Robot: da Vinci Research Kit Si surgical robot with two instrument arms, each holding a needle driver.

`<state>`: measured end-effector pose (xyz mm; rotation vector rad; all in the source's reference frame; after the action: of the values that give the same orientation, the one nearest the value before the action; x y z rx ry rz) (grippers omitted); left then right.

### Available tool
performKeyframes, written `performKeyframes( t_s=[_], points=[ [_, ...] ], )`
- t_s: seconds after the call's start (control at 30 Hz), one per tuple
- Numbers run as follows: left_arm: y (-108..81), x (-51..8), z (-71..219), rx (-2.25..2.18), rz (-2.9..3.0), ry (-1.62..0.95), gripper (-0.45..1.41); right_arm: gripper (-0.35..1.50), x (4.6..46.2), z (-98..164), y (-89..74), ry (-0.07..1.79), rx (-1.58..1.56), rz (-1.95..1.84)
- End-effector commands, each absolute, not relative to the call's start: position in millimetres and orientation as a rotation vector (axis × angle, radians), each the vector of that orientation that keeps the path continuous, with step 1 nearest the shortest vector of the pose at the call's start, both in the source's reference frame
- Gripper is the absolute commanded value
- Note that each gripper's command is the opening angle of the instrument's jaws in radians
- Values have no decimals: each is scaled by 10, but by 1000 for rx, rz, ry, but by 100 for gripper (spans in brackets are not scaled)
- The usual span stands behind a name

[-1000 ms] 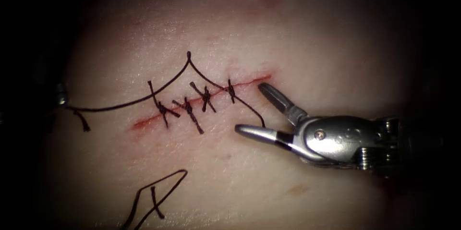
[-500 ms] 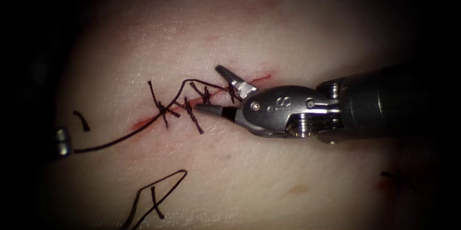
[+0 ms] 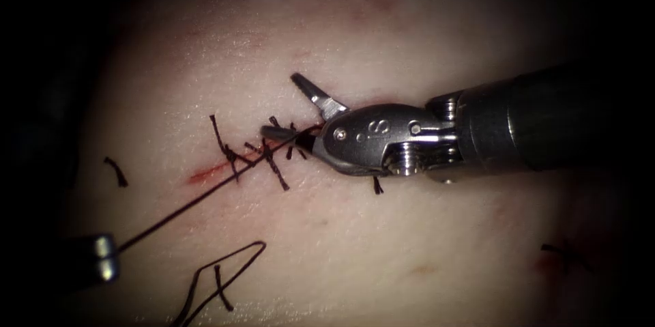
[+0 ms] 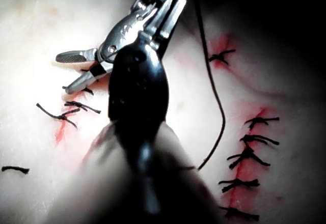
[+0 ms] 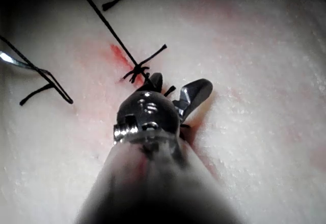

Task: Wound Closure

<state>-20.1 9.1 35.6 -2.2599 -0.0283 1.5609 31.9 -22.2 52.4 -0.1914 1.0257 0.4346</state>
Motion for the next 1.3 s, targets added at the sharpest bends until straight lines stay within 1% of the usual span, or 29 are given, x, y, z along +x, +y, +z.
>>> performKeyframes(
  t_s=[0.03,0.1,0.2,0.23,0.3,0.33,0.37,0.63,0.67,0.7,0.73,0.77,0.8,0.87,0.9,1.07,1.13,1.2,1.3],
  points=[
    [92,-208,362,-2263,1561,-32,-45,111,328,527,-227,1028,-193,435],
    [92,-211,361,-2270,1556,-37,-45,111,329,528,-227,1031,-196,428],
    [92,-210,361,-2280,1557,-39,-45,106,332,529,-227,1035,-195,427],
    [91,-209,361,-2286,1554,-42,-45,94,333,530,-228,1038,-195,425],
    [90,-208,360,-2288,1553,-44,-45,59,333,530,-229,1046,-192,420],
    [90,-208,360,-2286,1554,-43,-45,24,333,530,-230,1051,-193,412],
    [89,-208,360,-2287,1554,-44,-45,-35,333,529,-231,1063,-196,388],
    [76,-208,353,-2302,1562,-55,-45,-35,329,529,-233,1040,-201,313],
    [73,-209,352,-2304,1566,-56,-45,9,327,528,-233,1040,-197,303],
    [67,-211,352,-2308,1573,-53,-45,121,318,523,-231,1045,-160,334],
    [62,-215,353,-2310,1582,-53,-45,133,312,519,-229,1052,-153,341],
    [58,-218,354,-2311,1588,-49,-45,138,305,515,-228,1062,-148,348],
    [48,-231,358,-2310,1607,-49,-45,138,281,501,-225,1084,-135,349],
    [39,-245,363,-2307,1620,-65,-45,135,254,487,-219,1085,-114,356],
    [30,-266,370,-2311,1627,-101,-45,135,230,476,-212,1076,-118,342],
    [19,-319,394,-2306,1664,-145,-45,135,170,456,-196,1044,-127,308],
    [17,-346,406,-2302,1694,-155,-45,135,156,452,-193,1029,-126,307],
    [20,-395,433,-2285,1746,-165,-45,133,137,449,-191,999,-134,310],
    [36,-441,467,-2268,1802,-167,-45,131,133,452,-192,986,-143,315]
  ],
)
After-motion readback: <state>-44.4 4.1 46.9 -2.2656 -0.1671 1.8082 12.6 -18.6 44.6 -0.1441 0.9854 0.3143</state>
